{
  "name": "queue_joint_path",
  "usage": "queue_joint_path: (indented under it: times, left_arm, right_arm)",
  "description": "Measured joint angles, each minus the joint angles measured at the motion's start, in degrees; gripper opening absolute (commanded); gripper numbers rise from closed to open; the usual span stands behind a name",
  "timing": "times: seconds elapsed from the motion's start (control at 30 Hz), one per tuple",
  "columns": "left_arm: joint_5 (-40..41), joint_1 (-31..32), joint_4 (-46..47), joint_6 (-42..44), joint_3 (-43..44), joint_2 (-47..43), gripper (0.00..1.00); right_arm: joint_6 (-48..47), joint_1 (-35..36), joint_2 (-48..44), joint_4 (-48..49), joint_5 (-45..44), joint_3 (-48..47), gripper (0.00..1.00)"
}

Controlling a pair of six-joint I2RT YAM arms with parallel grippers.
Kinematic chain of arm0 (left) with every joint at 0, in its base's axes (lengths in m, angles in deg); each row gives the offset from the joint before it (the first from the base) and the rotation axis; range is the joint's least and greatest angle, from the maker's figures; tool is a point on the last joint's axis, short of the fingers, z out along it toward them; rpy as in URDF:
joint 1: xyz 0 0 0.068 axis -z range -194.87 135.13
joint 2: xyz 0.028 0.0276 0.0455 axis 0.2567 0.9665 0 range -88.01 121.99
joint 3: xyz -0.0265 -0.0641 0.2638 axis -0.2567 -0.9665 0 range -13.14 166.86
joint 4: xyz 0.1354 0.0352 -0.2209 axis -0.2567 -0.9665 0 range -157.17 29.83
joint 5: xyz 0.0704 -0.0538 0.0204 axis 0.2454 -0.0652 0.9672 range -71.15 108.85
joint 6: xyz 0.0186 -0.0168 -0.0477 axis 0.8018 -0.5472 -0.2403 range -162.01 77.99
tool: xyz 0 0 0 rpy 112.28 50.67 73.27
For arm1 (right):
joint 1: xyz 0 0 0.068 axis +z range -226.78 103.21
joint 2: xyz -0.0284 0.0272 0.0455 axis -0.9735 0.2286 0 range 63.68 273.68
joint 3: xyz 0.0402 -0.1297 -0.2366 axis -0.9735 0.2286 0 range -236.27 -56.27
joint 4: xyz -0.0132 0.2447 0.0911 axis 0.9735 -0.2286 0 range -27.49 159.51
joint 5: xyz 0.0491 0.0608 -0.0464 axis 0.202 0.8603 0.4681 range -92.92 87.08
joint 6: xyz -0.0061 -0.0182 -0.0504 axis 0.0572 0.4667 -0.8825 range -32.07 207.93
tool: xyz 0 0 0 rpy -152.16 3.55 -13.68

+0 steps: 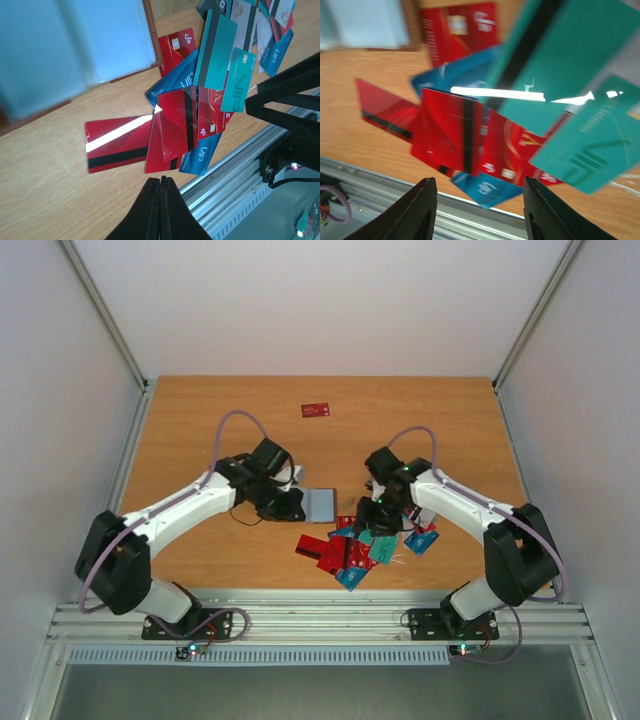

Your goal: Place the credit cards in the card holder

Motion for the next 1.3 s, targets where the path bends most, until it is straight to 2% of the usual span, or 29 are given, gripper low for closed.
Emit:
queue_joint_path:
  times: [0.17, 0.37, 0.6, 0.9, 1.13, 1.3]
  left_arm:
    - [-0.5, 3.8, 2.8, -2.4, 2.7, 8.0, 0.03]
    - [-0.5, 7.5, 4.5, -3.2, 9.0, 14.1, 0.03]
    - [-0.5, 9.0, 5.4, -3.7, 8.9, 14.1, 0.03]
    - [-0.2, 9.4, 5.8, -4.3, 3.2, 10.9, 0.03]
    - [-0.2, 9.4, 5.8, -4.4, 2.2, 10.3, 0.03]
    - [-0.2, 9.4, 5.8, -4.4, 2.3, 10.3, 0.03]
  right_arm:
    - [1.7, -4.7, -5.7, 0.5, -1.3, 8.1, 0.52]
    - [2.8, -9.3, -7.2, 0.0, -5.0, 10.3, 0.5]
    - [2.7, -10.3, 2.9, -0.4, -9.5, 5.3, 0.44]
    - [2.7, -10.3, 12.1, -1.6, -16.0, -1.5, 0.35]
    - [2.8, -10.3, 13.3, -1.2, -16.2, -1.4, 0.27]
    - [2.9, -10.5, 10.7, 1.3, -14.3, 1.9, 0.26]
